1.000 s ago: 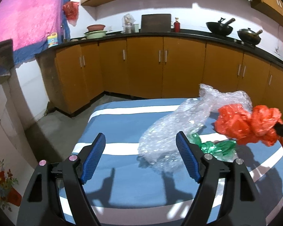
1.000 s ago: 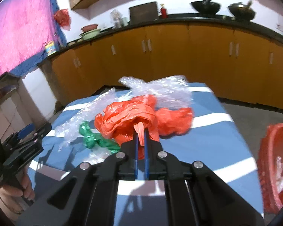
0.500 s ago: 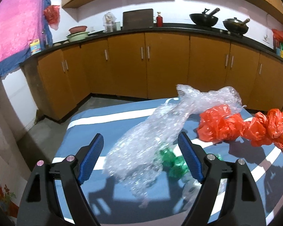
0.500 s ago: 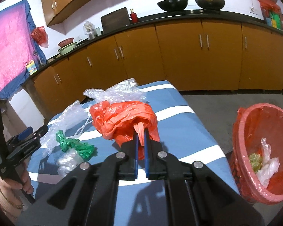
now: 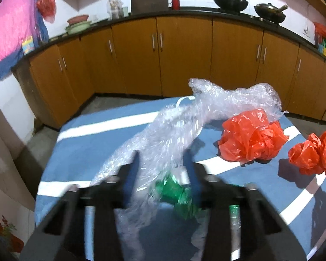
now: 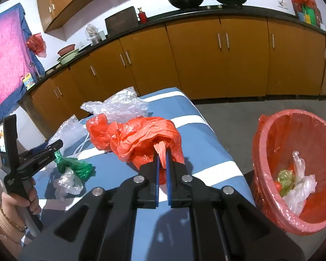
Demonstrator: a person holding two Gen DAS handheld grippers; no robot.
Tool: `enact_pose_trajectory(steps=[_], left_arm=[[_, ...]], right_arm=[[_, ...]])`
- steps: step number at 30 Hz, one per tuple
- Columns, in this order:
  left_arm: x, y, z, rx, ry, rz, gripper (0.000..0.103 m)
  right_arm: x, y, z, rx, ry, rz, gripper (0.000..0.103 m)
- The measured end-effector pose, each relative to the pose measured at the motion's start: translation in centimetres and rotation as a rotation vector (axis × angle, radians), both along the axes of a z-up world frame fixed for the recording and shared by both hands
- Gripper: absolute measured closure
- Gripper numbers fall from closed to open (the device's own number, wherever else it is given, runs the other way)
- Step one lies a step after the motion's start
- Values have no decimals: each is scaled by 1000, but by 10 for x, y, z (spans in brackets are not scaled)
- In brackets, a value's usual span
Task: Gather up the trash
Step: 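Grasp the loose red bag with the right gripper while the left gripper grasps the bubble wrap, then carry the bubble wrap and loose red bag over the red basket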
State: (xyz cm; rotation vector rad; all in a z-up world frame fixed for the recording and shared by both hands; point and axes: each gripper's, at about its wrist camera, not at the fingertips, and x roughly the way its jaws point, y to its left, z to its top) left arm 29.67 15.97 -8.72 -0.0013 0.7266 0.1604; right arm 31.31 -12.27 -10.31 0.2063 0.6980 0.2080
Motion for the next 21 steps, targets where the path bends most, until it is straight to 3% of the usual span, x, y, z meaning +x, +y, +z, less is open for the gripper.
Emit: enact_pose_trajectory(steps=[1, 4, 15, 21], left_arm=[[0, 3, -1, -13, 1, 8, 89], [-6, 12, 1, -49, -15, 37, 95], [-47, 41, 32, -126, -98, 66, 96], [-66, 35, 48, -103, -125, 67, 96]], right_arm=[[0, -1, 0, 1, 0, -2, 96], [-2, -2, 0, 5, -2, -2, 96], [-13, 4, 8, 31, -10, 26, 96], [-25, 9, 20, 36, -35, 52, 96]])
